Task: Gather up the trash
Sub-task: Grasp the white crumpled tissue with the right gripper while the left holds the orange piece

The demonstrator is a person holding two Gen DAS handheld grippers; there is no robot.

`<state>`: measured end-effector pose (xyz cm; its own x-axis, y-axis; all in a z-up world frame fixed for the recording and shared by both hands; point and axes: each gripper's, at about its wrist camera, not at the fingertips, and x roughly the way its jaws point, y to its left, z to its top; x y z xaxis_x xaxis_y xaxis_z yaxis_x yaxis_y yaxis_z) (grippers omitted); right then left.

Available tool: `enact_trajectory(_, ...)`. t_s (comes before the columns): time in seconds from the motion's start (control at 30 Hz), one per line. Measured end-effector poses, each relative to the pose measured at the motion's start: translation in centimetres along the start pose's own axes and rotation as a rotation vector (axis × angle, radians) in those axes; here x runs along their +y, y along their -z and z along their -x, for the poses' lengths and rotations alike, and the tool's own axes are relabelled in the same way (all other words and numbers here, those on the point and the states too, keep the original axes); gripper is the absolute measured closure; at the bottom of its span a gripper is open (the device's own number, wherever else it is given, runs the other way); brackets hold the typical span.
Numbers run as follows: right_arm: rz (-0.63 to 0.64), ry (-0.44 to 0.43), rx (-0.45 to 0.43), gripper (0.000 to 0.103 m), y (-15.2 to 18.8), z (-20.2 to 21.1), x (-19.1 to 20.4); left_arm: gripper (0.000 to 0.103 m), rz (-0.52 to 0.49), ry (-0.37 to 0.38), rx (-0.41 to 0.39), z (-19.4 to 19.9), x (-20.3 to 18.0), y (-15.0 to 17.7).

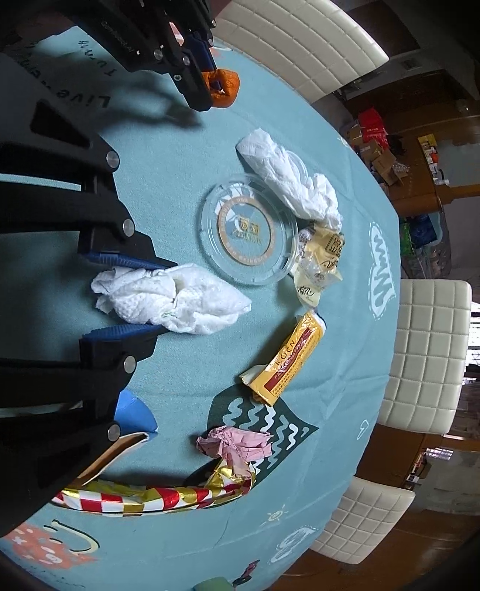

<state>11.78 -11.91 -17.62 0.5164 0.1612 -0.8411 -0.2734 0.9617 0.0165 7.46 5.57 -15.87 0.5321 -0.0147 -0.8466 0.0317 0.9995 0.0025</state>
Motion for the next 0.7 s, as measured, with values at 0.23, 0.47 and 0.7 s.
enact_trajectory(0.23,0.014,-0.027,-0.007,0.078,1.3,2.0,1.9,0.080,0.011,-0.010,-0.020,2.2,0.7,1.7)
enact_trajectory(0.47,0.066,-0.044,-0.026,0.078,1.5,4.1,4.2,0.080,0.040,-0.036,-0.048,4.4,2.1,2.5)
enact_trajectory(0.7,0.130,-0.061,-0.067,0.078,0.6,6.0,6.4,0.080,0.083,-0.060,-0.087,6.3,3.8,2.4)
